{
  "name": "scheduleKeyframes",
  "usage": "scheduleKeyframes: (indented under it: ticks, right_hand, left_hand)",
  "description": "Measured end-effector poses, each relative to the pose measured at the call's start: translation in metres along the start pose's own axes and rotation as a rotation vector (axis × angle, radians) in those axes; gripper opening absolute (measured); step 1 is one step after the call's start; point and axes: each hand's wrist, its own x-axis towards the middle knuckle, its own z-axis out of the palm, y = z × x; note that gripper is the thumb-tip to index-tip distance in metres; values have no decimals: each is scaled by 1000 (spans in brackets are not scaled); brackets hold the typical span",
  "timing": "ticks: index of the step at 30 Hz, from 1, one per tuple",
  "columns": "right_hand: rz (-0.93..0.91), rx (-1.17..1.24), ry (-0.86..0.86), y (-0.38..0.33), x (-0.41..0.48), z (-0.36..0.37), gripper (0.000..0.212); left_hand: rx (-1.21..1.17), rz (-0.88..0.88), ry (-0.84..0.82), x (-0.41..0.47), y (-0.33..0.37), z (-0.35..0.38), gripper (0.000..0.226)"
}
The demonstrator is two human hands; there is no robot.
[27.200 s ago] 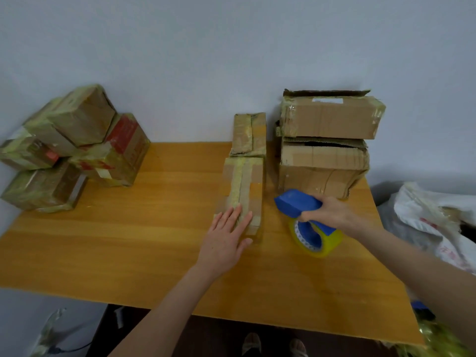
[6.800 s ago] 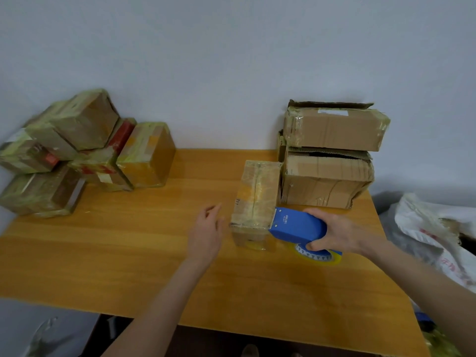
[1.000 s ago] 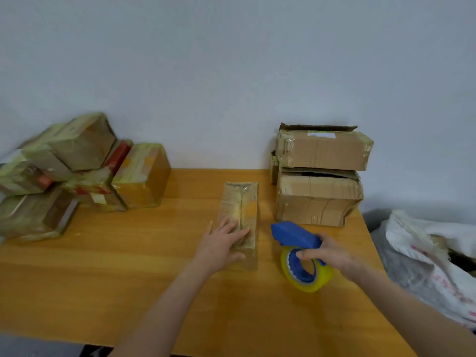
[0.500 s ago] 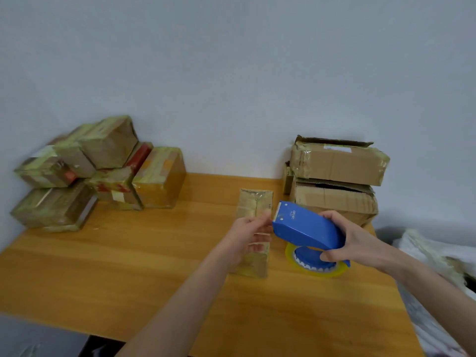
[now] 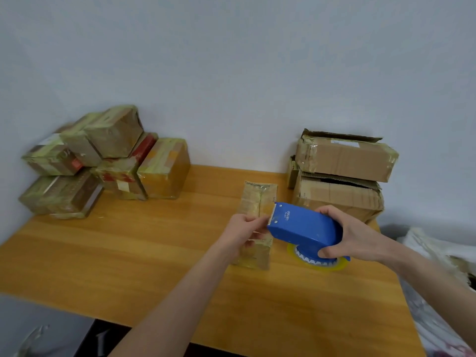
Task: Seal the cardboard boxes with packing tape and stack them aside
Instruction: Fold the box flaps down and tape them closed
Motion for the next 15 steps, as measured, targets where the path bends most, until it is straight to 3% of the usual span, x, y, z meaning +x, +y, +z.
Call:
scheduleKeyframes:
  ticks: [5,15]
  right_hand:
    - [-46,-252,6,-9,9,6,71]
    - [36,-380,-37,11,-2,-10,61]
  left_hand:
    - [151,77,79,5,-4,-8,18]
    - [223,71,255,4,-24,-98,25]
